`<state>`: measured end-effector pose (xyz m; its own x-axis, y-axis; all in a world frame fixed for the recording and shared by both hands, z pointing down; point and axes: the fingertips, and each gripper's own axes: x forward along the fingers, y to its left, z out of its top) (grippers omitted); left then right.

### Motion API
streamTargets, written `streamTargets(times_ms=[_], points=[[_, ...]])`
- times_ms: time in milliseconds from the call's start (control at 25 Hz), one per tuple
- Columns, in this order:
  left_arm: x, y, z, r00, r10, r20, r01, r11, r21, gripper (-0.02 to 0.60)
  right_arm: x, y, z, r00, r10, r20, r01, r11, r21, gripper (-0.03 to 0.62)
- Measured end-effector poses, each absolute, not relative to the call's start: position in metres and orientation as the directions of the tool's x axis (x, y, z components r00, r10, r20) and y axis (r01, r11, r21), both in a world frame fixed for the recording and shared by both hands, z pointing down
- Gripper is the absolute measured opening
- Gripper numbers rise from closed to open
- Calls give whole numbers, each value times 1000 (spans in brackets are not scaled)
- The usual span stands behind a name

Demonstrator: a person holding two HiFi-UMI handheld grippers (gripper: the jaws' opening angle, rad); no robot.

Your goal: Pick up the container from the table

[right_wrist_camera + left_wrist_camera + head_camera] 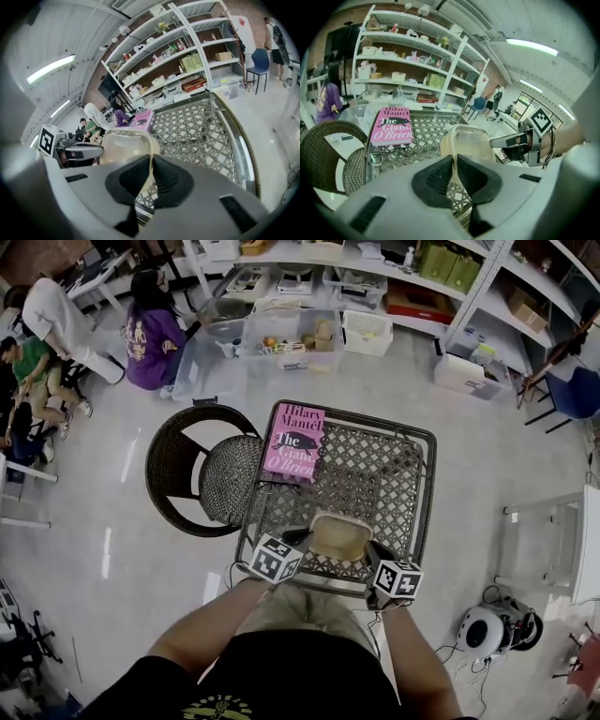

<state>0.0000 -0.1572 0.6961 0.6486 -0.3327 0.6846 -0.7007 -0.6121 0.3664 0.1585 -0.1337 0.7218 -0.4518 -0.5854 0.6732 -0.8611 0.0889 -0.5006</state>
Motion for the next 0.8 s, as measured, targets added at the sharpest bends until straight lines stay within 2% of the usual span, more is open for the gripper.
streamTargets(times_ms=[800], points=[[-7, -157, 572, 658, -508, 555, -730, -612, 305, 31, 152, -129, 599, -473, -698, 537, -852, 209, -480, 26]])
